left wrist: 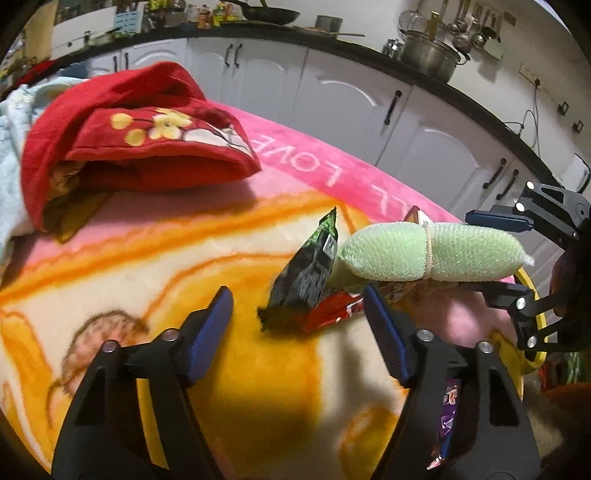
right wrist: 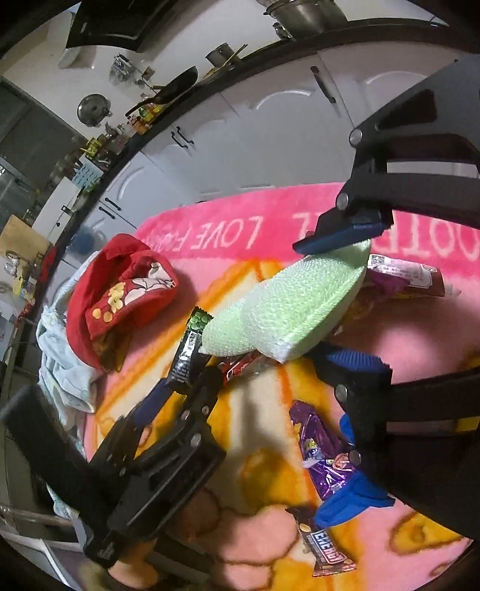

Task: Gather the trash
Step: 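Grasp the dark snack wrapper with the left tool while the right tool grasps the green sponge, then carry the snack wrapper with the left tool while the right tool carries the green sponge to the yellow bin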

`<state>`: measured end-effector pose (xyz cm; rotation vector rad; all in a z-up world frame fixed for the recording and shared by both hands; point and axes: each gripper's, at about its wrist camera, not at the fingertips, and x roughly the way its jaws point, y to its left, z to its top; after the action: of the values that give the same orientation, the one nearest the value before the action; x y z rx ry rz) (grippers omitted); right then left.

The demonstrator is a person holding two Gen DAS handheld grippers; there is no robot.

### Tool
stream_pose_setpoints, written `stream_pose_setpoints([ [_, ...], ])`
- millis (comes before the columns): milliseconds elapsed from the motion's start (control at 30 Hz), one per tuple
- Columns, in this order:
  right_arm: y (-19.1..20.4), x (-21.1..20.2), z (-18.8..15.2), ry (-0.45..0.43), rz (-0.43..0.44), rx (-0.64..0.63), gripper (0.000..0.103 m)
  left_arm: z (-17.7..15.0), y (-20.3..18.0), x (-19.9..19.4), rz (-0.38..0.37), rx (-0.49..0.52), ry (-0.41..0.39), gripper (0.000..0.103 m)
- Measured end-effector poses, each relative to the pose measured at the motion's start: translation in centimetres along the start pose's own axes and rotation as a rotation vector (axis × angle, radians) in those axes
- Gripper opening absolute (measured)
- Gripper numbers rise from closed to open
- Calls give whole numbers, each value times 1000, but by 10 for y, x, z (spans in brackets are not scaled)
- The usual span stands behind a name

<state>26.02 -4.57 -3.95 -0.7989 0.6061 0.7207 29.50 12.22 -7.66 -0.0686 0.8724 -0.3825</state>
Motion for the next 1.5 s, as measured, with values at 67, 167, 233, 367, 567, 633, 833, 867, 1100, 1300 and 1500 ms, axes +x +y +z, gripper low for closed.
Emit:
stream_pose_setpoints([
  [67, -4, -4, -3, -9, 19, 29, 38, 1, 0, 4, -15, 4, 8, 49],
  [167, -4, -9, -7, -18, 12, 38, 37, 3, -1, 7, -24, -5, 10, 27],
  [233, -4, -13, -8, -25, 8, 48, 36, 3, -2, 6, -26, -12, 2, 24],
  [367, -6, -24, -11, -60, 0, 87, 34, 2, -8, -4, -16, -11, -24, 15],
  [567, -16, -51, -13, -127, 22, 183, 32, -5, -19, -26, 9, -15, -70, 9],
  [633, -19, -60, -14, -146, 30, 209, 32, -7, -24, -35, 15, -18, -97, 8],
  [833, -24, -93, -26, -190, 40, 304, 32, -15, -41, -65, 31, -43, -174, 8],
  [867, -24, -99, -29, -195, 36, 314, 32, -17, -43, -69, 29, -45, -185, 8],
  [1100, -23, -124, -46, -198, 17, 376, 31, -27, -71, -93, 25, -45, -239, 8],
  [1300, -24, -146, -64, -216, 11, 433, 31, -32, -93, -100, 8, -41, -256, 8],
  [1500, -27, -166, -82, -228, -10, 471, 31, -34, -118, -105, -3, -18, -265, 8],
])
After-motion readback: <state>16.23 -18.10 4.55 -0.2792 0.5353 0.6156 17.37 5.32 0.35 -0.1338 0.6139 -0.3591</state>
